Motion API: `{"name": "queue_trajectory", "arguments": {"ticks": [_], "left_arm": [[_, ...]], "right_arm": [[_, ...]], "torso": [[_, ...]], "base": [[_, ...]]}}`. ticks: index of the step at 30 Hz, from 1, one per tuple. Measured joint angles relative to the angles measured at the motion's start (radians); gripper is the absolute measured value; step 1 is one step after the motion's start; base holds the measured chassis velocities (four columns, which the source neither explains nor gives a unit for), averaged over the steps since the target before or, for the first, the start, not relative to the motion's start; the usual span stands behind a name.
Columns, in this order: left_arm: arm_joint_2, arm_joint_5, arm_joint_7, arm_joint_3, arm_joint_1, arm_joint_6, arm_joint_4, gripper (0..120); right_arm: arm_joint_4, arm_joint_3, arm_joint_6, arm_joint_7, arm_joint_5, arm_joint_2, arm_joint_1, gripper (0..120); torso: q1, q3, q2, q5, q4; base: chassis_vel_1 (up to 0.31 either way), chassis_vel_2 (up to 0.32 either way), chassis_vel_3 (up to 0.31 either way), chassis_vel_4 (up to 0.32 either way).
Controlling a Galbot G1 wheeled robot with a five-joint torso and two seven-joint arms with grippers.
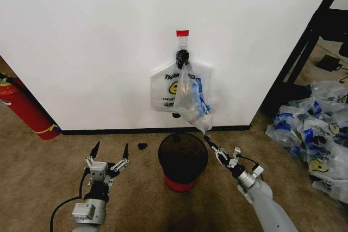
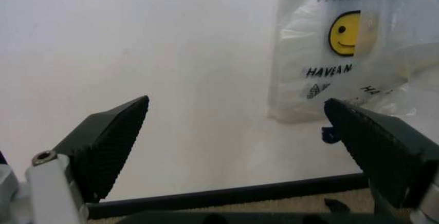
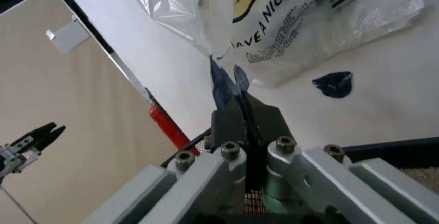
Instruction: Pick up the garbage bag from the wall and place it over the trash bin.
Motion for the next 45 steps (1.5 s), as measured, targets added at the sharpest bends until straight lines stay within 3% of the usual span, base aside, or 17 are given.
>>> {"name": "queue_trajectory", "arguments": {"ticks": [13,15,17,19,21,25,27,29,32,41,45], "left_arm": [[0.0,0.0,0.0,0.0,0.0,0.0,0.0,100],[0.012,-0.006,0.0,0.0,-0.006,0.0,0.009,100],[0.016,-0.007,0.0,0.0,-0.007,0.0,0.011,100],[0.021,-0.01,0.001,0.001,-0.01,0.0,0.013,100],[0.022,-0.011,0.0,0.001,-0.01,0.0,0.014,100],[0.023,-0.011,0.0,0.001,-0.011,0.001,0.016,100],[0.023,-0.011,0.0,0.002,-0.013,0.003,0.016,100],[0.023,-0.011,0.001,0.003,-0.014,0.004,0.017,100],[0.022,-0.011,0.001,0.004,-0.015,0.005,0.018,100],[0.019,-0.01,0.001,0.001,-0.015,0.004,0.023,100],[0.008,0.001,0.001,0.016,-0.016,0.003,0.024,100]], "right_arm": [[0.001,0.0,0.0,0.001,0.0,0.0,0.0,0],[0.059,-0.042,0.083,0.071,0.024,-0.026,-0.023,0],[0.096,-0.054,0.103,0.087,0.029,-0.043,-0.033,1],[0.198,-0.071,0.135,0.112,0.042,-0.081,-0.045,11],[0.221,-0.077,0.137,0.115,0.043,-0.087,-0.052,18],[0.244,-0.077,0.138,0.116,0.043,-0.094,-0.054,30],[0.257,-0.077,0.139,0.116,0.043,-0.096,-0.058,39],[0.275,-0.074,0.144,0.115,0.043,-0.1,-0.062,46],[0.3,-0.067,0.151,0.112,0.041,-0.104,-0.069,56],[0.514,0.031,0.114,-0.062,-0.052,-0.185,-0.123,89],[0.577,-0.017,0.242,0.16,-0.128,-0.215,-0.103,100]], "torso": [[0.0,0.0,0.0,0.0,0.0],[0.0,0.0,0.0,0.0012,0.0005],[0.0,0.0,0.0,0.0014,-0.0002],[0.0,0.0,0.0,-0.0024,-0.0003],[0.0,0.0,0.0,0.0016,0.0001],[0.0,0.0,0.0,-0.0014,0.0001],[0.0,0.0,0.0,0.0011,0.0],[0.0,0.0,0.0,-0.0004,0.0],[0.0,0.0,0.0,0.0003,0.0001],[0.0,0.0,0.0,-0.0002,-0.0004],[0.0,0.0,0.0,0.0,-0.0001]], "base": [[0.0,0.0,0.0,0.0],[0.0,0.0,0.0,0.0],[0.0,0.0,0.0,0.0],[0.0,0.0,0.0,0.0],[0.0,0.0,0.0,0.0],[0.0,0.0,0.0,0.0],[0.0,0.0,0.0,0.0],[0.0,0.0,0.0,0.0],[0.0,0.0,0.0,0.0],[0.0,0.0,0.0,0.0],[0.0,0.0,0.0,0.0]]}}
